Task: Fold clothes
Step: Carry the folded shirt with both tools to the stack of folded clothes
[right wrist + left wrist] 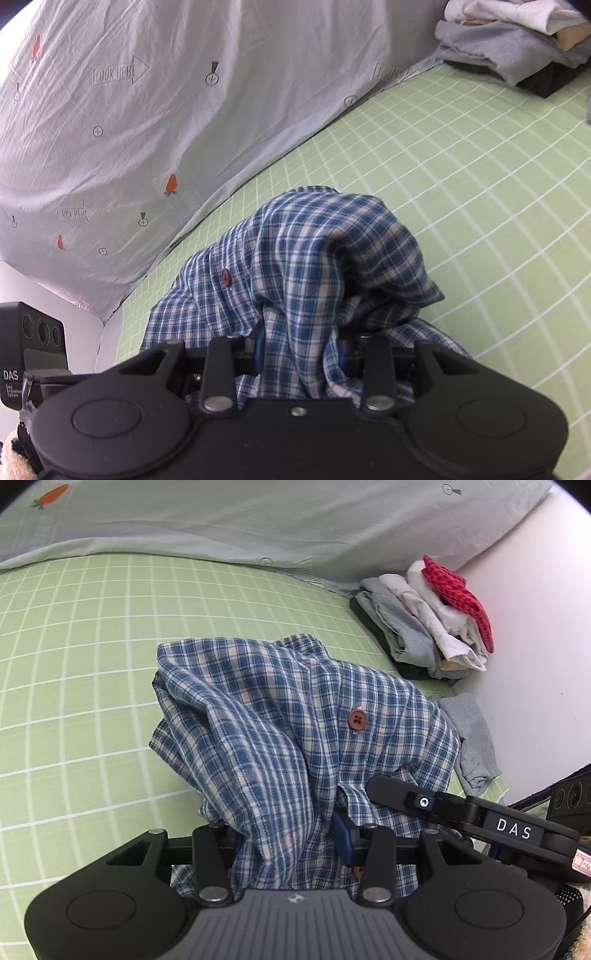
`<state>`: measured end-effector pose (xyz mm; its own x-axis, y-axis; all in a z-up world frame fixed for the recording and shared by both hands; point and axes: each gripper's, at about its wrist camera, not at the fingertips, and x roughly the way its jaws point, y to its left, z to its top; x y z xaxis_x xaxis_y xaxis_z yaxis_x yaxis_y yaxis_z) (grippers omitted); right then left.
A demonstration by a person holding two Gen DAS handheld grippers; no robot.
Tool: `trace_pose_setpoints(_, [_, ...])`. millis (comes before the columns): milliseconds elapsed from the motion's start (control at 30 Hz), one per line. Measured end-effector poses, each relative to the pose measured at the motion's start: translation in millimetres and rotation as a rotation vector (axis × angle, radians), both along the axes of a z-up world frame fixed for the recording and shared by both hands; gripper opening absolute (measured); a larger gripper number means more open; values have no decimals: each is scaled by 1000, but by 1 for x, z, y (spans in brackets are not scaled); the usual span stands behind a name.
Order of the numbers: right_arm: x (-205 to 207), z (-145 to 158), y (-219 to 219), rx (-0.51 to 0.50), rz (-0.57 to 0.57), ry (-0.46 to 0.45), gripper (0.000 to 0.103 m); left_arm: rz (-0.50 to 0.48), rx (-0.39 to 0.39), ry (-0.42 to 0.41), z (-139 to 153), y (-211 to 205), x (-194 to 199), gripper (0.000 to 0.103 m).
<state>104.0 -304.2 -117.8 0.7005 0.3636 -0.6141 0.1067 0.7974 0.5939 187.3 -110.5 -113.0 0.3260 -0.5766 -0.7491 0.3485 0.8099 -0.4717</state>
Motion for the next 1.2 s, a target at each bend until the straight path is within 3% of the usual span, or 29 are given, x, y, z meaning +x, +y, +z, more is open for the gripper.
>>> trace_pose_setpoints(167, [-12, 26, -139, -51, 45, -41, 35, 10, -23, -29, 20, -141, -22, 45])
trace_pose_setpoints(400, [-30, 70, -333, -153, 50, -68, 36, -127, -44, -117, 49, -332, -29, 45])
trace_pose_setpoints(500, [-24, 77, -388, -247, 56, -64, 36, -184, -28, -158, 48, -406, -28, 45])
trace_pose_setpoints(600, [-14, 80, -434, -350, 61, -61, 39, -178, -6, -166, 34, -452, -24, 45])
trace_pose_setpoints(700, [-1, 59, -454, -480, 63, -52, 56, -143, 156, -174, 8, -483, -18, 46])
trace_pose_setpoints(767, [9, 37, -460, -579, 68, -28, 62, -115, 234, -146, -9, -483, -13, 47])
trace_pose_setpoints(867, [14, 14, -454, -710, 58, 8, 66, -56, 243, -95, -16, -467, -3, 53])
trace_pose_setpoints(933, [7, 15, -453, -749, -3, -28, 80, -9, 254, -103, -14, -457, 3, 57])
trace_pose_setpoints(967, [4, 17, -451, -770, -36, -43, 82, 11, 260, -114, -12, -454, 6, 59])
trace_pose_setpoints(1100, [-13, 36, -438, -911, -172, -131, 85, 62, 275, -139, -7, -448, 16, 60])
trace_pose_setpoints(1200, [-21, 46, -430, -914, -209, -207, 85, 69, 294, -133, -10, -450, 18, 60])
